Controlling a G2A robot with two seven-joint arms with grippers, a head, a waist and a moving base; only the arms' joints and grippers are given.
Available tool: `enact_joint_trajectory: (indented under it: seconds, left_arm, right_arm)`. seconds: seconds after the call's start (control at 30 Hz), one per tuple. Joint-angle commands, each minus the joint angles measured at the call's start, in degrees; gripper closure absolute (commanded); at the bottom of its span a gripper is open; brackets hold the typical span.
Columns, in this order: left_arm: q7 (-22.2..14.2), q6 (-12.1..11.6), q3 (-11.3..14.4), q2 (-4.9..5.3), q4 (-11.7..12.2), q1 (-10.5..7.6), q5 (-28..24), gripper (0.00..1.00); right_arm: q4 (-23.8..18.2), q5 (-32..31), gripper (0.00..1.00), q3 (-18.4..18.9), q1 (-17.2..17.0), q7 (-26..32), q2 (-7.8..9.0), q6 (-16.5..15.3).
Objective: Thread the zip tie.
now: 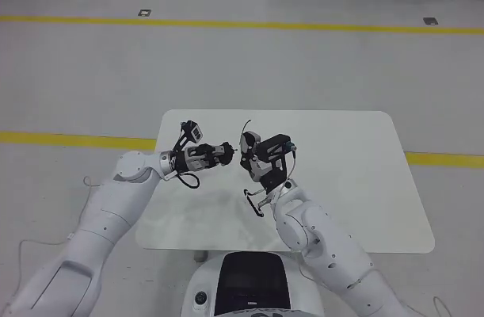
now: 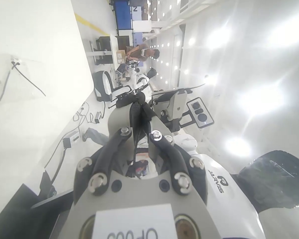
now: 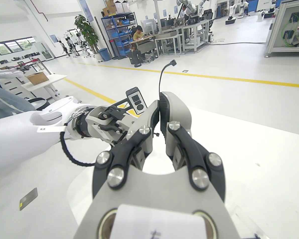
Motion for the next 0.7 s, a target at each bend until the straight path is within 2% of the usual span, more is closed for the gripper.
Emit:
enact_joint_trajectory:
  seconds: [0.0,0.67]
  left_arm:
    - [0.0,0.0,0.0,0.0,0.0,0.0,0.0,1.0]
    - [0.0,0.0,0.0,0.0,0.0,0.0,0.0,1.0]
  right_arm:
    - [0.0,0.0,1.0,0.0,0.0,0.0,0.0,0.0]
    - [0.0,0.0,1.0,0.2,-0.4,-0.2,-0.05,0.0]
